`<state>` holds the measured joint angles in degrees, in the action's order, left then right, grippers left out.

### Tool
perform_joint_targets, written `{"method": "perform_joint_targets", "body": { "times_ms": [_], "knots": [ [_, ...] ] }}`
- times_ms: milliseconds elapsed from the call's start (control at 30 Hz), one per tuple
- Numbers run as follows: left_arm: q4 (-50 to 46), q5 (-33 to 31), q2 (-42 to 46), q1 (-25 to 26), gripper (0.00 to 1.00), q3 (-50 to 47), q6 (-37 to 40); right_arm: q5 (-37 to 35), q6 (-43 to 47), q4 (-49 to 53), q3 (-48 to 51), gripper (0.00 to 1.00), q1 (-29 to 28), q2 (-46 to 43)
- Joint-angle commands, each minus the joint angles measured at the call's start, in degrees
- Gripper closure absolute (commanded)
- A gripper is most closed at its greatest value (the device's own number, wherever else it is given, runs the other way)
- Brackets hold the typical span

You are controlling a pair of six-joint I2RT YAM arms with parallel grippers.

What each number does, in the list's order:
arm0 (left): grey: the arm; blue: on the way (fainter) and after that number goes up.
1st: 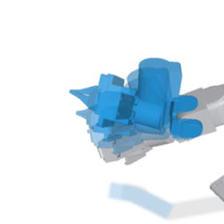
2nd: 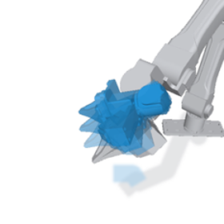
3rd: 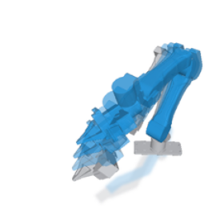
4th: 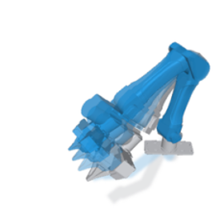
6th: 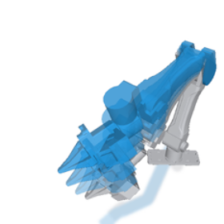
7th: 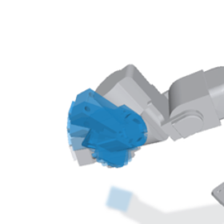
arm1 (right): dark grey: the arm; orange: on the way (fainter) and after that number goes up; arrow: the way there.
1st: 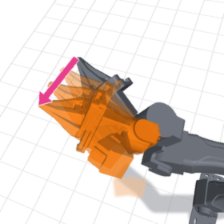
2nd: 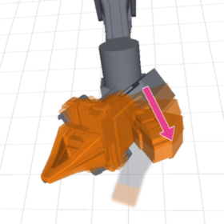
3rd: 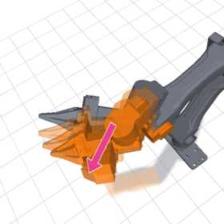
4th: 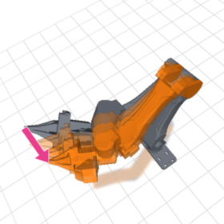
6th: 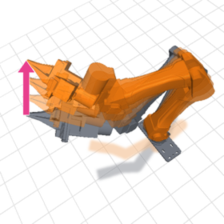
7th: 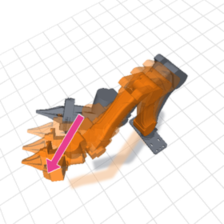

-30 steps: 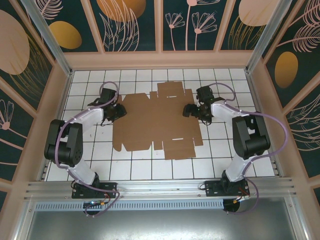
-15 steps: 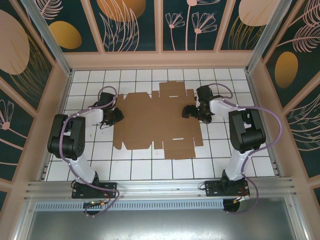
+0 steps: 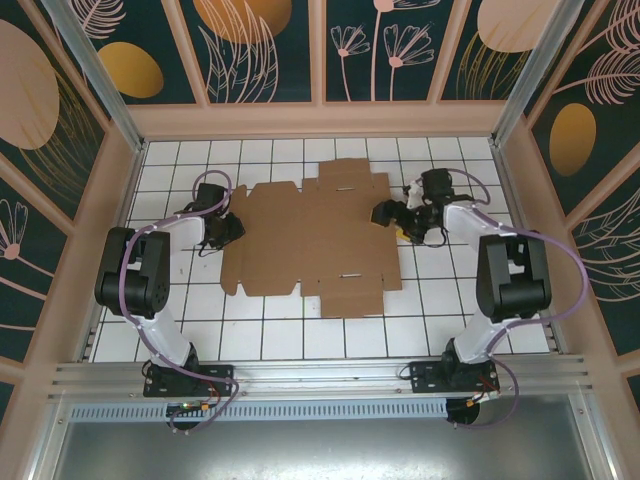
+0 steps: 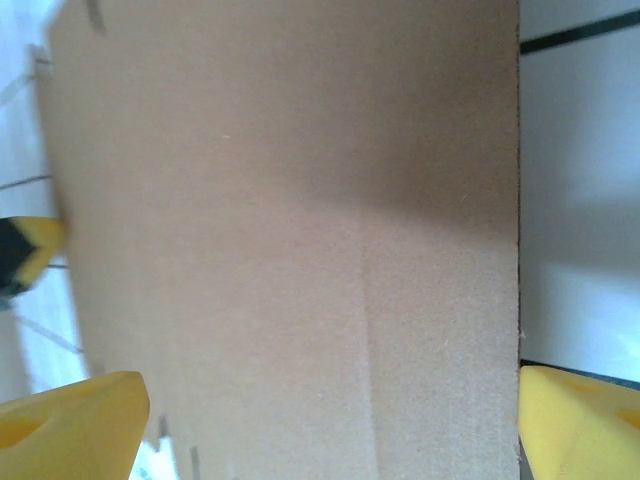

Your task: Fold the paper box

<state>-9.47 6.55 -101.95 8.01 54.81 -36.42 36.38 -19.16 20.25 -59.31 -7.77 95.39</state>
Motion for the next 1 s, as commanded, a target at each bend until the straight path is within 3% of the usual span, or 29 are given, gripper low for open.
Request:
{"method": "perform_joint_targets", "body": {
  "times_ms": [0, 200, 367, 467, 600, 667, 733, 800, 867, 900, 967],
  "knots": [
    [-4.7, 1.8, -2.4, 0.3, 0.75, 0.0, 0.8, 15.6, -4.7, -7.0, 3.3, 0.07, 0.1, -3.0],
    [-4.9, 1.7, -1.7, 0.2, 0.75, 0.2, 1.0, 22.7, -11.9, -16.7, 9.3, 0.1, 1.5, -4.7],
    [-5.1, 1.8, -0.8, 0.0, 0.75, 0.1, 1.1, 28.1, -23.3, -32.5, 15.7, 0.12, 3.1, -7.0],
    [-5.1, 2.4, -0.8, 0.1, 0.75, 0.1, 1.2, 31.3, -36.3, -52.0, 22.0, 0.14, 3.3, -7.9],
    [-4.9, 4.0, -0.3, 0.1, 0.75, -0.1, 1.2, 32.7, -59.5, -88.0, 30.0, 0.17, 3.3, -5.3],
    [-5.2, 3.9, 0.1, 0.1, 0.75, 0.1, 1.2, 33.3, -67.9, -100.9, 31.3, 0.25, 3.4, -1.7],
    [-5.7, 3.7, 0.4, 0.1, 0.75, 0.5, 1.4, 33.4, -72.2, -107.4, 32.2, 0.38, 4.2, 1.9],
    [-6.4, 3.3, 1.0, 0.0, 0.75, 0.6, 1.5, 33.6, -72.0, -107.6, 32.7, 0.48, 5.6, 3.6],
    [-7.0, 2.6, 2.2, 0.1, 0.74, 0.6, 1.8, 33.2, -67.1, -101.1, 32.9, 0.52, 6.7, 3.3],
    [-7.3, 2.3, 2.8, 0.0, 0.74, 0.6, 1.9, 32.7, -61.2, -92.9, 32.2, 0.54, 7.0, 2.0],
    [-7.7, 2.6, 3.4, 0.0, 0.73, 0.6, 2.0, 28.5, -41.2, -63.9, 27.6, 0.61, 6.7, -1.9]
  ]
}}
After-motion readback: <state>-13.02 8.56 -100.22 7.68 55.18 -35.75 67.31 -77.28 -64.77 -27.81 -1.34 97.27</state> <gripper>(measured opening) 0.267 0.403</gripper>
